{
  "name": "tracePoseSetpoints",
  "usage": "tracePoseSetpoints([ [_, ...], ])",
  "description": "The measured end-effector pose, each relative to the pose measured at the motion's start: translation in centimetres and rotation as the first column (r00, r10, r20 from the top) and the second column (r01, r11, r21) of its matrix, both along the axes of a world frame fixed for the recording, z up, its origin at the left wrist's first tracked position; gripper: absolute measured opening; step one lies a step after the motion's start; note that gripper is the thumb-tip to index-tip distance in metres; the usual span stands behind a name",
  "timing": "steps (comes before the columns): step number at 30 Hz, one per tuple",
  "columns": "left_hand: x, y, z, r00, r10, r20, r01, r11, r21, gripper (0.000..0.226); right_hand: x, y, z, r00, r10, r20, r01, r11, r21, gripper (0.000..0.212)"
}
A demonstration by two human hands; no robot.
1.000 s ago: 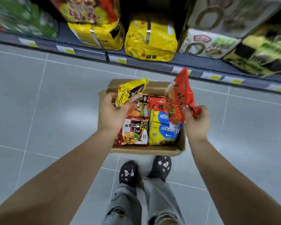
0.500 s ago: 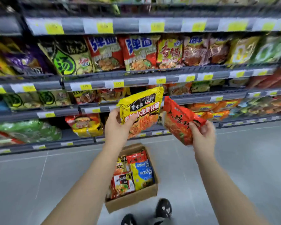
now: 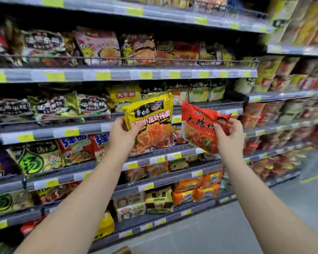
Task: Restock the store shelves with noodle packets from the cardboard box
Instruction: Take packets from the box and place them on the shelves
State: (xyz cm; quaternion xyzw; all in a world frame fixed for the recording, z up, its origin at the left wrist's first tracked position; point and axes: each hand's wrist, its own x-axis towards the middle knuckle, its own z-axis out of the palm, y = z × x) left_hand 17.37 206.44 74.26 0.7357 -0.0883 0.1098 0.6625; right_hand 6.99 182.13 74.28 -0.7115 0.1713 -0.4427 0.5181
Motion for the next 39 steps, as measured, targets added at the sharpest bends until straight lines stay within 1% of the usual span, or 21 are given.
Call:
tracePoseSetpoints([
  [4, 0.5, -6.6, 2.8, 0.996, 0.058, 0.072, -0.055, 0.998, -0.041, 0.023, 1.6, -5.8, 3.4, 0.996, 0.049, 0.074, -0.044, 0.997, -0.061, 0.016],
  [6, 0.7, -9.5, 4.1, 0.994, 0.074, 0.079, -0.069, 0.995, -0.067, 0.031, 2.3, -8.2, 4.9, 0.991, 0.081, 0.107, -0.072, 0.994, -0.083, 0.015],
  [8, 0.9, -11.8, 5.4, 0.992, 0.089, 0.089, -0.080, 0.992, -0.093, 0.028, 3.2, -10.2, 6.3, 0.986, 0.109, 0.125, -0.099, 0.992, -0.082, 0.017],
  [10, 1.6, -13.5, 6.9, 0.988, 0.114, 0.101, -0.102, 0.987, -0.121, 0.037, 4.4, -12.0, 7.7, 0.984, 0.123, 0.132, -0.112, 0.990, -0.085, 0.018],
  [12, 3.0, -14.4, 8.0, 0.979, 0.159, 0.128, -0.147, 0.984, -0.095, 0.038, 5.9, -13.5, 8.7, 0.979, 0.143, 0.147, -0.130, 0.987, -0.094, 0.018],
  [16, 5.9, -15.9, 10.8, 0.951, 0.215, 0.221, -0.207, 0.976, -0.061, 0.039, 9.7, -16.0, 10.1, 0.960, 0.156, 0.232, -0.130, 0.984, -0.123, 0.011],
  [18, 7.7, -17.0, 12.3, 0.939, 0.228, 0.259, -0.217, 0.974, -0.072, 0.048, 11.7, -17.0, 11.1, 0.943, 0.159, 0.291, -0.114, 0.979, -0.167, 0.008],
  [19, 8.9, -17.5, 13.1, 0.930, 0.229, 0.286, -0.217, 0.973, -0.075, 0.051, 13.0, -17.6, 11.6, 0.934, 0.147, 0.325, -0.082, 0.975, -0.205, 0.010],
  [20, 10.0, -18.0, 13.9, 0.917, 0.227, 0.327, -0.216, 0.974, -0.070, 0.049, 14.0, -18.1, 12.2, 0.923, 0.138, 0.359, -0.050, 0.968, -0.244, 0.014],
  [23, 13.4, -19.5, 15.6, 0.868, 0.198, 0.455, -0.200, 0.979, -0.044, 0.028, 17.2, -19.6, 13.5, 0.880, 0.130, 0.456, 0.045, 0.934, -0.353, 0.009],
  [27, 18.1, -21.2, 17.3, 0.817, 0.193, 0.544, -0.213, 0.977, -0.026, 0.030, 22.3, -22.0, 14.7, 0.874, 0.111, 0.472, 0.116, 0.897, -0.426, 0.014],
  [31, 21.8, -22.4, 18.1, 0.802, 0.162, 0.575, -0.234, 0.971, 0.053, 0.029, 26.2, -24.0, 15.3, 0.885, 0.133, 0.447, 0.130, 0.850, -0.511, 0.018],
  [34, 23.7, -23.1, 19.2, 0.830, 0.147, 0.538, -0.251, 0.960, 0.124, 0.030, 28.4, -25.1, 15.8, 0.887, 0.154, 0.435, 0.117, 0.836, -0.536, 0.018],
  [35, 24.4, -23.3, 19.6, 0.848, 0.148, 0.509, -0.257, 0.955, 0.150, 0.032, 29.0, -25.4, 16.0, 0.882, 0.163, 0.442, 0.114, 0.837, -0.536, 0.017],
  [37, 26.0, -23.6, 19.9, 0.877, 0.178, 0.446, -0.293, 0.934, 0.202, 0.044, 30.2, -26.1, 16.2, 0.879, 0.181, 0.441, 0.094, 0.841, -0.533, 0.016],
  [39, 27.1, -23.9, 20.2, 0.874, 0.238, 0.424, -0.364, 0.898, 0.247, 0.054, 31.1, -26.5, 16.5, 0.883, 0.198, 0.426, 0.053, 0.858, -0.510, 0.013],
])
